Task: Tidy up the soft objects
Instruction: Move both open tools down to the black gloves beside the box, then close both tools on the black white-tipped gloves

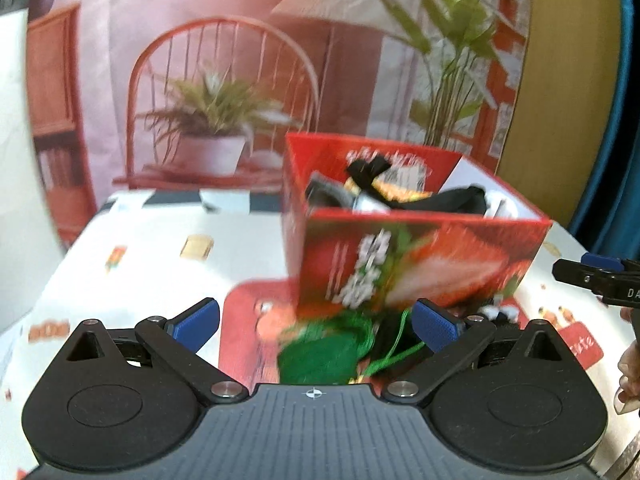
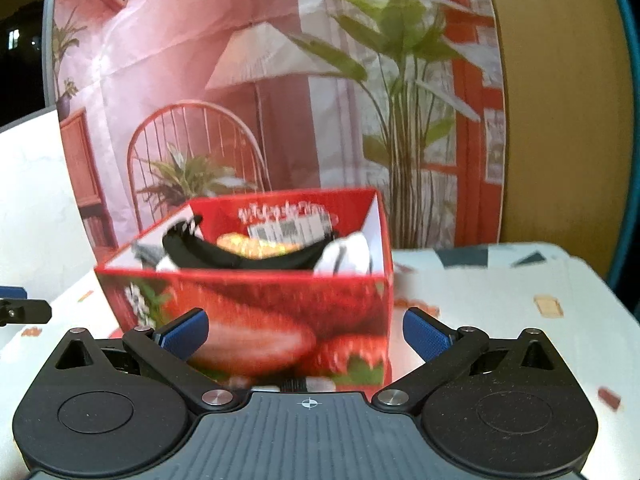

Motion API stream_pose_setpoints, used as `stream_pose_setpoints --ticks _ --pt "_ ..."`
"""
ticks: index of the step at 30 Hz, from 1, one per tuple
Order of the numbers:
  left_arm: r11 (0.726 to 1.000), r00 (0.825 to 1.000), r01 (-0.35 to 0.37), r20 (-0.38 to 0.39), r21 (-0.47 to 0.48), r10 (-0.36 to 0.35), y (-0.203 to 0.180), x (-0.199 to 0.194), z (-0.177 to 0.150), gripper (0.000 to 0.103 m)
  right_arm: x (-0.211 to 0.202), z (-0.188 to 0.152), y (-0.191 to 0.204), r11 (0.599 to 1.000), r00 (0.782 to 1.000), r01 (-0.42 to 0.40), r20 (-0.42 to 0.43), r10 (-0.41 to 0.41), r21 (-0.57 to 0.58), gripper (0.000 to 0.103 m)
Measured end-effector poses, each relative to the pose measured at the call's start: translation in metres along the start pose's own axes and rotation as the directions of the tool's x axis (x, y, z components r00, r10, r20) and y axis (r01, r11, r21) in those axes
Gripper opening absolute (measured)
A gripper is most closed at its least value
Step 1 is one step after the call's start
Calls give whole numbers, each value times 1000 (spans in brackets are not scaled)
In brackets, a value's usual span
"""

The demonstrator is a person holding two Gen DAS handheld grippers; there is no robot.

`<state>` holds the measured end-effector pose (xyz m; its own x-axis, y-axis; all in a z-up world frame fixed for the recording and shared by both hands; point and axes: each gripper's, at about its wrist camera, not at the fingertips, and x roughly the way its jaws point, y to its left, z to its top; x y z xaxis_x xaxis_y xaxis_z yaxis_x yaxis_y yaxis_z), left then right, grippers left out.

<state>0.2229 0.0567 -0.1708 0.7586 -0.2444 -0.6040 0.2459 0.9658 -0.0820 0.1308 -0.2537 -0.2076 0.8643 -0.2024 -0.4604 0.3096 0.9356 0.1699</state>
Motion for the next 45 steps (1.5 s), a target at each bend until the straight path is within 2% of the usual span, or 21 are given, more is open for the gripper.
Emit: stream_pose_setpoints --ticks 7,11,14,17,19,20,26,30,33,36,39,45 --pt "999 998 -11 -64 -38 9 8 20 -20 103 13 -32 -6 1000 996 4 -84 -2 26 102" --pt "999 998 -12 -59 -33 10 2 26 -22 98 24 -41 -5 1000 993 4 -120 -1 25 95" --pt "1000 999 1 -50 -28 -2 -5 26 -23 88 30 -45 -3 1000 991 -2 -133 5 25 92" --pt "999 999 12 -51 -34 -14 -8 24 -24 70 37 -46 -1 1000 989 -14 -145 17 25 87" --pt "999 997 41 -58 -34 -43 -13 24 -23 55 41 -45 0 1000 988 -19 -152 22 21 85" --pt "998 996 57 -62 -32 -59 -16 24 -23 53 42 -45 1 1000 988 -21 -153 24 19 83" --pt "988 977 153 -146 -15 -153 -42 39 -33 53 48 -45 3 999 986 -42 -163 43 10 81" --pt "988 967 152 -202 -21 -153 -51 64 -40 58 52 -46 4 999 984 -42 -172 41 0 80" --pt "991 970 127 -201 -51 -135 -50 82 -40 62 57 -46 4 999 984 -38 -172 38 2 80" --pt "989 973 126 -183 -71 -137 -47 91 -37 71 62 -47 4 999 984 -34 -176 34 5 79" --pt "988 976 128 -167 -82 -140 -45 97 -33 75 67 -49 3 999 983 -31 -182 34 16 77" --pt "987 973 137 -176 -83 -149 -48 108 -32 75 73 -56 0 999 980 -25 -198 31 28 76"
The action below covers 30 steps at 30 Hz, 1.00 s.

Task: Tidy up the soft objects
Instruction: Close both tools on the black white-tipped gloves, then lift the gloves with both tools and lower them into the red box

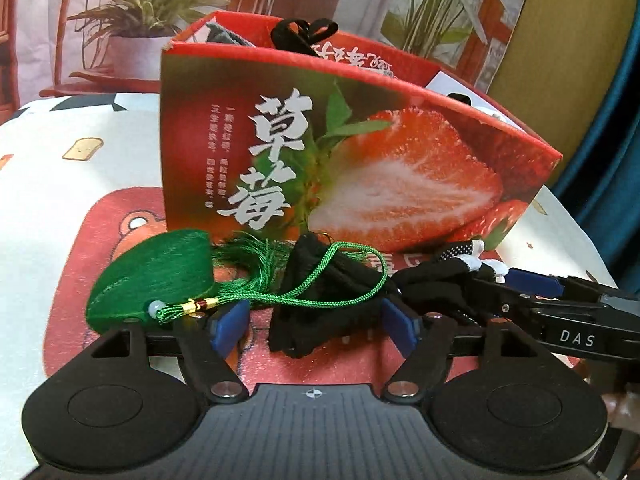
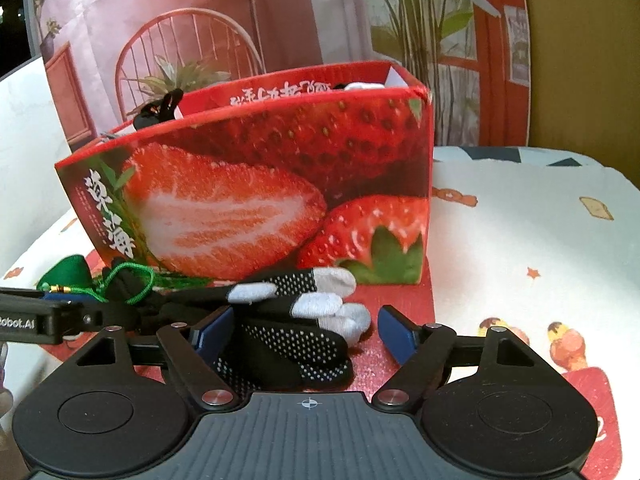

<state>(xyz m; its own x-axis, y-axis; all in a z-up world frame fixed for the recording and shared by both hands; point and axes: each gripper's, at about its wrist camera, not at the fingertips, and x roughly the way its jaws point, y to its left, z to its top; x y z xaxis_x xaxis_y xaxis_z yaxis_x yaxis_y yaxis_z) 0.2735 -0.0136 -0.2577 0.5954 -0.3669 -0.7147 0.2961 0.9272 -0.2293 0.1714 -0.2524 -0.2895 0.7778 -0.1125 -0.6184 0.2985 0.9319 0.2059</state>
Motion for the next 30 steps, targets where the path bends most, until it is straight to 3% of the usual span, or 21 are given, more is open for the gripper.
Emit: stream_pose_setpoints --ticks 6,9,11,14,16,18,20,24,30 --pt "1000 1000 -12 7 5 12 -3 2 -1 74 3 -1 -4 1000 1000 -4 -7 4 15 72" --pt "1000 1000 -3 3 8 3 -3 1 -2 63 5 -2 1 1000 1000 -8 -13 8 -13 67" --pt "1000 1000 -5 -1 13 5 -5 1 -1 60 6 -2 4 999 1000 -16 -19 16 -30 57" --pt "1000 1000 6 -11 12 -6 -7 1 -1 47 6 -3 6 999 999 -34 -29 32 -38 46" --pt "1000 1000 22 -16 12 -22 -8 0 -1 31 4 -3 7 998 998 -43 -36 42 -37 39" --pt "1000 1000 14 -18 27 -14 -11 -3 -1 26 2 -5 9 998 998 -51 -43 49 -45 29" --pt "999 999 30 -28 31 -29 -15 -6 -1 23 -2 -5 10 997 997 -60 -49 58 -50 11" --pt "996 997 81 -21 41 -80 -26 -21 1 22 -20 -7 12 997 997 -74 -33 73 -37 8" --pt "984 984 176 23 34 -177 -45 -48 13 22 -65 8 -6 997 996 -70 59 70 12 7"
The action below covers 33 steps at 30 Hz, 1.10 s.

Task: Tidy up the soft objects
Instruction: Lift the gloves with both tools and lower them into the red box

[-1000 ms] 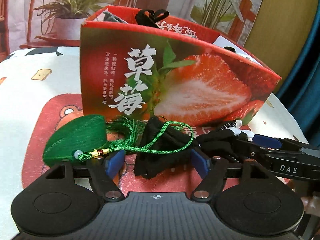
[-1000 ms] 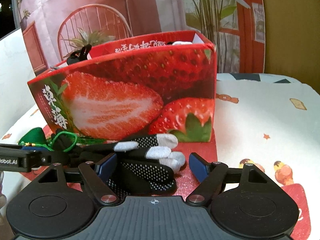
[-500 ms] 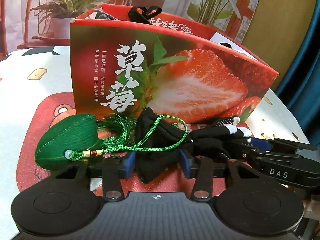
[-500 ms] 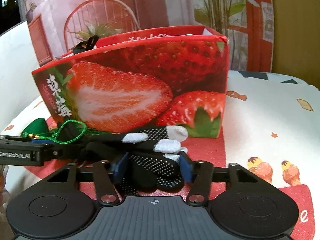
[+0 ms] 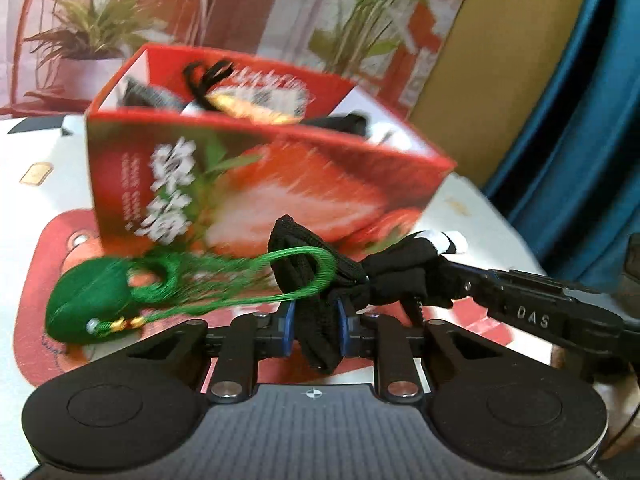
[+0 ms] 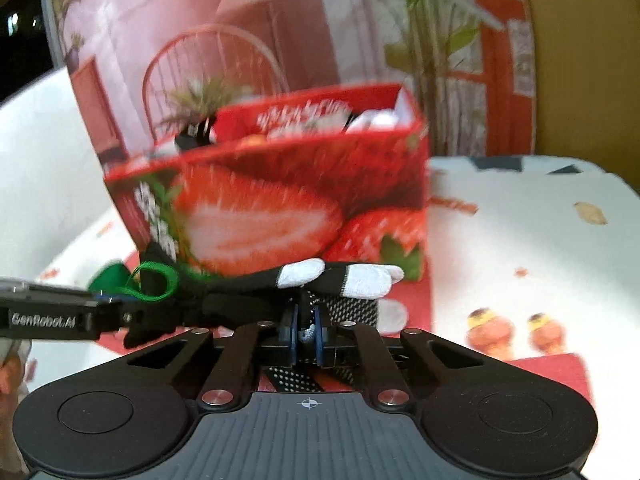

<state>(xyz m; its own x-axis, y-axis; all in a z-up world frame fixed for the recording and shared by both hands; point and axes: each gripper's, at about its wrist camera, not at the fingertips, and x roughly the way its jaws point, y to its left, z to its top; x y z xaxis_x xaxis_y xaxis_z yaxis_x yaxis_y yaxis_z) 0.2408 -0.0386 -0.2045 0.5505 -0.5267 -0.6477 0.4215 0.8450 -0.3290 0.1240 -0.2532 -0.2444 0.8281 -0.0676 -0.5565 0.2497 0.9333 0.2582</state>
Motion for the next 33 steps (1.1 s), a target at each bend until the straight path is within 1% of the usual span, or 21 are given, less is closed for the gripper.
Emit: stream_pose_setpoints --ticks 3,8,12,16,20,24,29,33 --pt "999 998 31 54 25 -32 -15 -12 15 22 -22 16 -6 1000 998 3 64 -4 12 7" --pt "998 987 30 155 46 -37 -28 -27 48 22 -42 56 -7 1000 986 -9 167 10 -10 7" --pt "998 975 -22 221 62 8 -23 -30 81 22 -34 96 0 998 976 -18 216 31 -61 7" --pt "992 961 -109 262 69 87 -13 -23 112 22 -3 133 13 993 972 -25 231 52 -120 7" --pt "978 951 -191 262 86 162 -3 -5 136 22 38 156 27 990 975 -16 217 46 -142 7" --pt "963 946 -249 238 104 219 5 17 151 22 80 164 37 986 985 13 170 15 -163 7" --pt "952 950 -283 171 120 261 18 47 155 23 115 157 36 987 995 42 101 -26 -157 7" --pt "945 953 -292 131 147 274 23 58 145 24 131 148 26 989 998 63 40 -58 -131 7"
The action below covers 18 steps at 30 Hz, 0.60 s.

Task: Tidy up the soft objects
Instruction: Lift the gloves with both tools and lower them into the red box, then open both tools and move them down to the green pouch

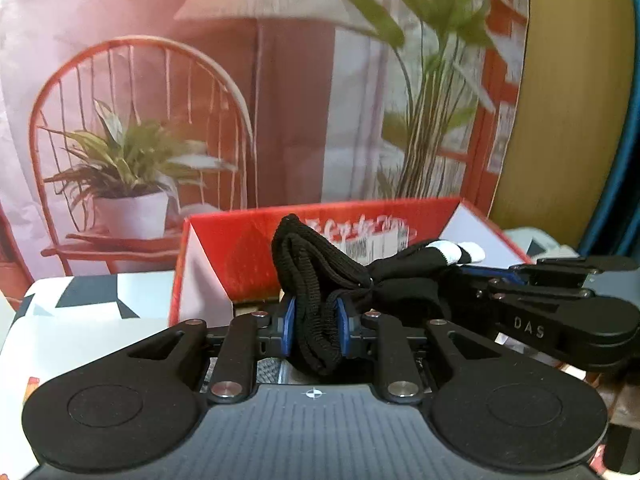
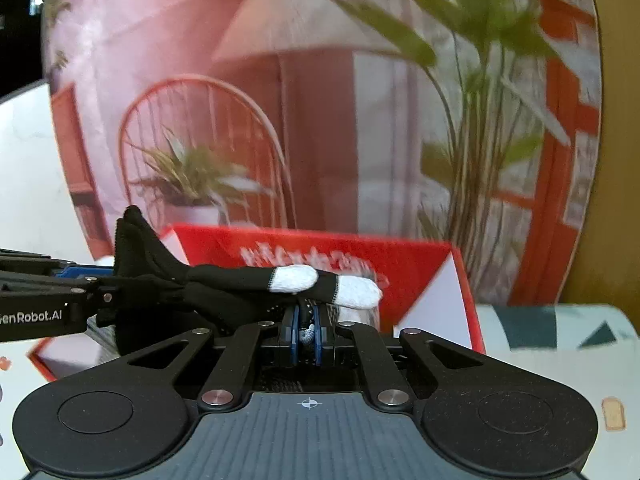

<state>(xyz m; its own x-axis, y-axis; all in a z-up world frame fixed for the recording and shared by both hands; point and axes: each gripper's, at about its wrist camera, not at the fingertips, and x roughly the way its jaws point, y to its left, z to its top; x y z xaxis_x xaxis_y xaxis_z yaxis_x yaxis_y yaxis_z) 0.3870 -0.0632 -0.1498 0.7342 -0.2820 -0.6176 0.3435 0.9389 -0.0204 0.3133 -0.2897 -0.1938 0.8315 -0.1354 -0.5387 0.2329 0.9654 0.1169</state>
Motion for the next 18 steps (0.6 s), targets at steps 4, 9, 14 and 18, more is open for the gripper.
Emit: stream_pose_setpoints --ticks 4,9,14,18 --pt "999 1000 -5 -18 32 6 -3 8 -2 36 5 -8 -5 1000 999 20 -43 -19 9 9" --pt "999 1000 1 8 39 -1 0 -6 -1 68 -5 -12 -10 999 999 45 -31 -44 23 24" --pt "999 998 26 55 28 -27 5 -35 -3 84 -29 -14 -13 999 999 41 19 -41 33 61" --pt "999 996 33 84 19 -35 12 -63 -14 92 -51 -23 -8 999 999 26 39 -27 27 74"
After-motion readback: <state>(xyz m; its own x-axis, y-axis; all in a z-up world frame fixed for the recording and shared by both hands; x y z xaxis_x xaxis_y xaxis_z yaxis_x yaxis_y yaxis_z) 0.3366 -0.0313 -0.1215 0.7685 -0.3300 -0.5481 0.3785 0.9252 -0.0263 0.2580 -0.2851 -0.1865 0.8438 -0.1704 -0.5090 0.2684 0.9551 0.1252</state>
